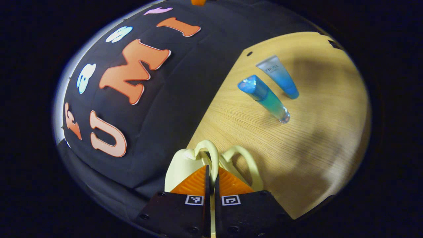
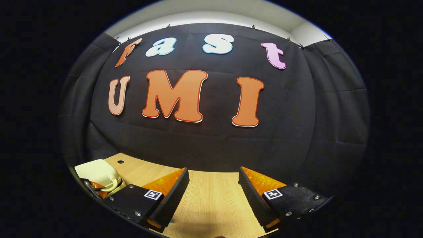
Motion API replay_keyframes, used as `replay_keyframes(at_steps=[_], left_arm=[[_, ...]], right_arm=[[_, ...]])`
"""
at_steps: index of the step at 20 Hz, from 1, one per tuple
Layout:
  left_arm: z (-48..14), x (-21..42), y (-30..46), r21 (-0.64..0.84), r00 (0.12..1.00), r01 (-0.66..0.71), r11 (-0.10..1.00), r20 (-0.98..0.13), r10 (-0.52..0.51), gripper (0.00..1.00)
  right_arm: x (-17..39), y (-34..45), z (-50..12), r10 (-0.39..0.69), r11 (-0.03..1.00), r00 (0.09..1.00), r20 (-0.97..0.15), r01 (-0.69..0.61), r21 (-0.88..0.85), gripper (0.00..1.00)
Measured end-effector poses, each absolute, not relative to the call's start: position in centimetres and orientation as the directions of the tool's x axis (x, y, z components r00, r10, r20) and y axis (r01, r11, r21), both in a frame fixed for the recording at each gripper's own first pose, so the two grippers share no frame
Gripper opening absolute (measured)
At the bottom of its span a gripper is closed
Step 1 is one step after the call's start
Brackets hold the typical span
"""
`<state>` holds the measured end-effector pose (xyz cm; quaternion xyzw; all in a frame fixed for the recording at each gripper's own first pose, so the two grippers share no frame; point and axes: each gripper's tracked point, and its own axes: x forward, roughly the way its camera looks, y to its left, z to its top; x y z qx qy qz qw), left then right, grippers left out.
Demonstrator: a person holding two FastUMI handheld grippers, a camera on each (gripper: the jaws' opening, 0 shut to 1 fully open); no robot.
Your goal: First open the suitcase, pack the skin care products into it, and then close the suitcase.
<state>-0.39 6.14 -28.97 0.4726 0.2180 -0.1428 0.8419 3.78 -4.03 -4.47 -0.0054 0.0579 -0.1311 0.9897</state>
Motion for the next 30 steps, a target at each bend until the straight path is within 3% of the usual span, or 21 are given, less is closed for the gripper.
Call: replay_keyframes(at_steps=[12,22,30], left_arm=[[-17.6,3.3,14.4,0.548,0.921,0.209,0.81,-0.389,0.026,0.05],[-12.2,5.1,25.5,0.437,0.945,-0.006,0.9,-0.291,0.148,0.05],[-11.6,6.3,34.8,0.435,0.935,-0.137,0.89,-0.239,0.26,0.05]], right_arm=[[5.0,-0.3,-4.9,-0.224,0.975,0.964,-0.141,0.221,-0.031,0.95],[6.1,2.8,-4.4,-0.215,0.977,0.965,-0.151,0.214,-0.02,0.95],[6.2,4.8,-4.2,-0.25,0.968,0.955,-0.162,0.249,-0.032,0.95]])
